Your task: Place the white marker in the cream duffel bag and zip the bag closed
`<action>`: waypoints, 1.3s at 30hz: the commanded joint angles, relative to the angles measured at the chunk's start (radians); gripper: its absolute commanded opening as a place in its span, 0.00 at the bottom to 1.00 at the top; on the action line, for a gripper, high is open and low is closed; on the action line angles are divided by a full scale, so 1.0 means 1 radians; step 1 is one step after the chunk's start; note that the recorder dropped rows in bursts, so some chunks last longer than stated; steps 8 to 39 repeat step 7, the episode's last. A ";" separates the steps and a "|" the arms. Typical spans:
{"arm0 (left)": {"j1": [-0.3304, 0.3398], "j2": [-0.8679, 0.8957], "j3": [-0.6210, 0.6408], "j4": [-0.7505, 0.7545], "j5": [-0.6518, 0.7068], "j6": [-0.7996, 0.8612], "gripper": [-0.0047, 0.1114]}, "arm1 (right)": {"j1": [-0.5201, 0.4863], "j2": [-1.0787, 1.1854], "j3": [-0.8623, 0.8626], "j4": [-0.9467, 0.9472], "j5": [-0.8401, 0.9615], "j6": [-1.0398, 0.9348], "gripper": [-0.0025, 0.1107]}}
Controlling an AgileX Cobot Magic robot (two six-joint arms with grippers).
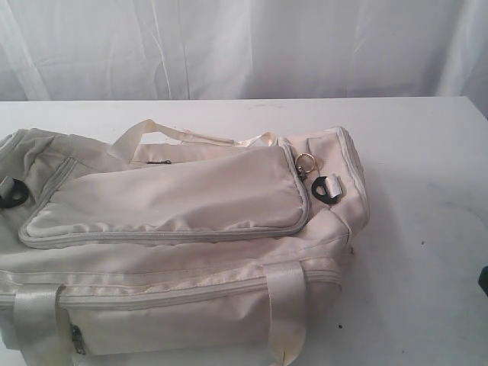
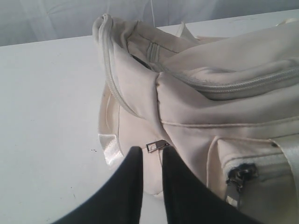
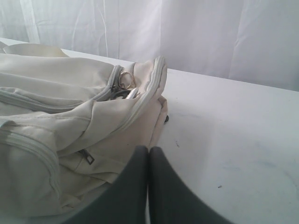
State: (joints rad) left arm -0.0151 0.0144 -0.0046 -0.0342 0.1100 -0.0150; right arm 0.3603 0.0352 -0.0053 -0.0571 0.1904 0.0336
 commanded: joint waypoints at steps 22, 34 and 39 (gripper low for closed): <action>0.002 -0.014 0.005 -0.009 -0.005 -0.008 0.23 | -0.006 -0.006 0.005 0.001 -0.003 -0.004 0.02; 0.002 -0.014 0.005 -0.009 -0.005 -0.008 0.23 | -0.006 -0.006 0.005 0.001 -0.003 -0.004 0.02; 0.002 -0.014 0.005 -0.009 -0.005 -0.008 0.23 | -0.006 -0.006 0.005 0.001 -0.003 -0.004 0.02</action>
